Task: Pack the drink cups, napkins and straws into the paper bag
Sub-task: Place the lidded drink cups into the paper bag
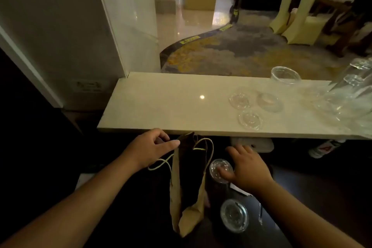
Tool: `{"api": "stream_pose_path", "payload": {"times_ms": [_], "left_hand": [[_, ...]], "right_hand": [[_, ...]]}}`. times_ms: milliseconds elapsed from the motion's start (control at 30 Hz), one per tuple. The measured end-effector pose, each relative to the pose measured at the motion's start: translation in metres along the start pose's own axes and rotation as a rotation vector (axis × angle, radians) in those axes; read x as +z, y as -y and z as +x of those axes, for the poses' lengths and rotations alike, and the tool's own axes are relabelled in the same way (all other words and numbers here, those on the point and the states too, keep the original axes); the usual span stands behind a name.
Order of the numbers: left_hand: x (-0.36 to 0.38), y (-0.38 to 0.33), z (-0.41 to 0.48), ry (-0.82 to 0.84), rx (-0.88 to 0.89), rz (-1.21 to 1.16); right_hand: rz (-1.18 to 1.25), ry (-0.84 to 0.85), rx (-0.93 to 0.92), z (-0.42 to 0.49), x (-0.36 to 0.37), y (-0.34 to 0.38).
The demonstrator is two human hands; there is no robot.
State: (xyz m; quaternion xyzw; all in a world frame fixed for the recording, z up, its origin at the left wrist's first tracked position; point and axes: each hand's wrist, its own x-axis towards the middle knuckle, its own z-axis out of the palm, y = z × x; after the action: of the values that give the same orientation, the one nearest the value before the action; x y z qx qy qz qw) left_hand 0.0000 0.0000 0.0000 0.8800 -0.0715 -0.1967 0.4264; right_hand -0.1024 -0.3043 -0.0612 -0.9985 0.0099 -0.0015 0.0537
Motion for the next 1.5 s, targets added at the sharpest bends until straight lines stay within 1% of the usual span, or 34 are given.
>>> {"api": "stream_pose_path", "payload": {"times_ms": [133,333,500,600,800,933,1067,1233,1367,1500], "left_hand": [[0.01,0.01,0.004,0.134,-0.084,-0.186],[0.019,0.024,0.001,0.254,-0.144,-0.174],[0.031,0.034,-0.008,0.248,-0.129,-0.167],[0.038,0.039,-0.012,0.256,-0.097,-0.238],[0.047,0.037,-0.018,0.192,-0.028,-0.326],[0.047,0.037,-0.019,0.189,-0.003,-0.335],[0.048,0.036,-0.02,0.194,-0.004,-0.353],[0.048,0.04,-0.021,0.183,-0.001,-0.342],[0.047,0.039,-0.019,0.181,0.007,-0.334],[0.047,0.035,-0.018,0.184,0.022,-0.33]], "right_hand": [[0.042,0.187,0.054,0.004,0.021,0.001],[0.119,0.404,0.104,0.016,0.045,0.004],[0.103,0.45,0.101,0.018,0.056,0.007],[0.113,0.44,0.101,0.018,0.055,0.009],[0.086,0.469,0.104,0.014,0.042,0.012],[0.025,0.435,0.089,0.012,0.005,0.011],[-0.027,0.376,0.051,0.009,-0.054,0.014],[-0.088,0.401,-0.019,0.006,-0.151,0.041],[-0.088,0.35,-0.078,0.003,-0.215,0.064],[-0.066,0.303,-0.15,-0.002,-0.259,0.09]]}}
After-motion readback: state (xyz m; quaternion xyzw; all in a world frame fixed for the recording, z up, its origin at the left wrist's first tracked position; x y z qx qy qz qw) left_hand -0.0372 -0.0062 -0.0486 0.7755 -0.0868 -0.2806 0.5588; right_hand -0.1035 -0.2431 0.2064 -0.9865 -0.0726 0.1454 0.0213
